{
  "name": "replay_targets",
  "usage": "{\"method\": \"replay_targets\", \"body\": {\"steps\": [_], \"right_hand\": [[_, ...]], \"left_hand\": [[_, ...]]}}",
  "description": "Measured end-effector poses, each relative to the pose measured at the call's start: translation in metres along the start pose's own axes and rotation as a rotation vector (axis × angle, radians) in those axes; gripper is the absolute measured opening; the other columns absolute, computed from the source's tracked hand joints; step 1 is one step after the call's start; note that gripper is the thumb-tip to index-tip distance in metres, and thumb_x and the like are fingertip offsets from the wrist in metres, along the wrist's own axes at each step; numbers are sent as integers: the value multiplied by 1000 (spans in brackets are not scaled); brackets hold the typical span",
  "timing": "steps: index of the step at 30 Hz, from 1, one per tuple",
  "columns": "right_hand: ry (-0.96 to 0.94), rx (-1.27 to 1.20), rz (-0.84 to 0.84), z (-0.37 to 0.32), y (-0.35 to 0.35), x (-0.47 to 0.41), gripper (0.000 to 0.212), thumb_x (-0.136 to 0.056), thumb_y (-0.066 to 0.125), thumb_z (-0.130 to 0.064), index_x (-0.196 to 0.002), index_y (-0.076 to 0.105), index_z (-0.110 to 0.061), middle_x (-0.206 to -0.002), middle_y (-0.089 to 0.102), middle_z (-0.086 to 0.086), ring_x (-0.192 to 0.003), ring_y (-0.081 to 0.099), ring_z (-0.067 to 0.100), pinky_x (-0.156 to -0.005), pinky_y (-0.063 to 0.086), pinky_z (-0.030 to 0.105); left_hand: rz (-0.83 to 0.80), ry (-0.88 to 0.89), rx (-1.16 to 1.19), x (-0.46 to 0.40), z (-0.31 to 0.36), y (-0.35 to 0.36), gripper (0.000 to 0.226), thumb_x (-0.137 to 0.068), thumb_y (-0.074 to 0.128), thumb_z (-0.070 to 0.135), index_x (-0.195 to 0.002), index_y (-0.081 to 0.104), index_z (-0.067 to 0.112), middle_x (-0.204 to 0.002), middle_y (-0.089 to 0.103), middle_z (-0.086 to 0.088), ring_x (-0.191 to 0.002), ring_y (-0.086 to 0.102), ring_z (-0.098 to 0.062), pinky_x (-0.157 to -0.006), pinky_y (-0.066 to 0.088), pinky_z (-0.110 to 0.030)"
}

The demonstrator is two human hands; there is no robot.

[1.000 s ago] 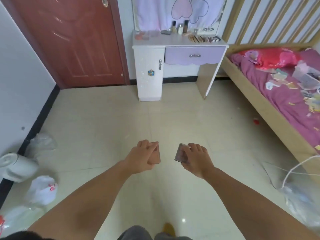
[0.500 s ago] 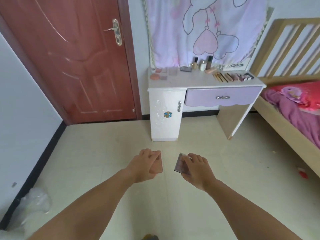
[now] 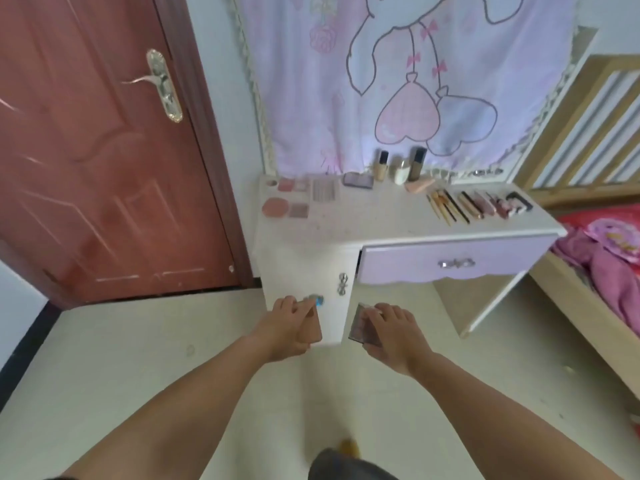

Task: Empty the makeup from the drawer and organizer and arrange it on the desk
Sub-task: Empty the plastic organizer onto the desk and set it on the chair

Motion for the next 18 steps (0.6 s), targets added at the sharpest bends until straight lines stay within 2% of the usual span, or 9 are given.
{"method": "replay_targets", "body": {"steps": [5, 8, 11, 16, 18], "right_hand": [[-32, 32, -26, 67, -30, -115, 65, -83, 56, -45, -140, 37, -19, -142, 40, 7, -128, 39, 29, -106, 26, 36], [-42, 15, -61, 91, -35, -171, 66, -85, 54, -46, -142, 31, -23, -143, 37, 4, -131, 35, 25, -108, 23, 33], [-51, 16, -77, 111, -34, -225, 65, -85, 55, -45, -141, 32, -22, -143, 36, 4, -131, 34, 25, -109, 23, 34], [-20, 13, -125, 133, -27, -316, 62, -84, 56, -41, -139, 34, -21, -144, 36, 5, -130, 35, 27, -108, 23, 36], [-27, 9, -167, 137, -24, -350, 62, -85, 56, -40, -139, 34, -19, -145, 35, 7, -131, 34, 28, -109, 23, 37]], "left_hand": [[35, 2, 15, -116, -10, -38, 86, -79, 64, 44, -148, 16, 23, -138, 30, -11, -124, 32, -29, -98, 39, -39], [26, 9, -54, -177, -22, -51, 86, -78, 62, 51, -147, 17, 24, -137, 33, -11, -122, 36, -29, -105, 30, -41], [-2, 25, -86, -238, -37, -62, 85, -80, 59, 51, -147, 15, 24, -138, 32, -11, -125, 35, -30, -111, 21, -47], [-47, 88, -89, -329, -63, -74, 83, -80, 59, 48, -146, 15, 24, -135, 33, -9, -123, 34, -29, -109, 22, -47], [-80, 101, -99, -357, -74, -75, 82, -81, 57, 48, -147, 14, 24, -135, 32, -9, -124, 33, -29, -111, 18, -47]]}}
Point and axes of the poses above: each hand's wrist, its own x-axis away from the middle knuckle, its own y-axis out of the palm, z = x × y, the point moved 1 cm from there along -x, towards the middle knuckle
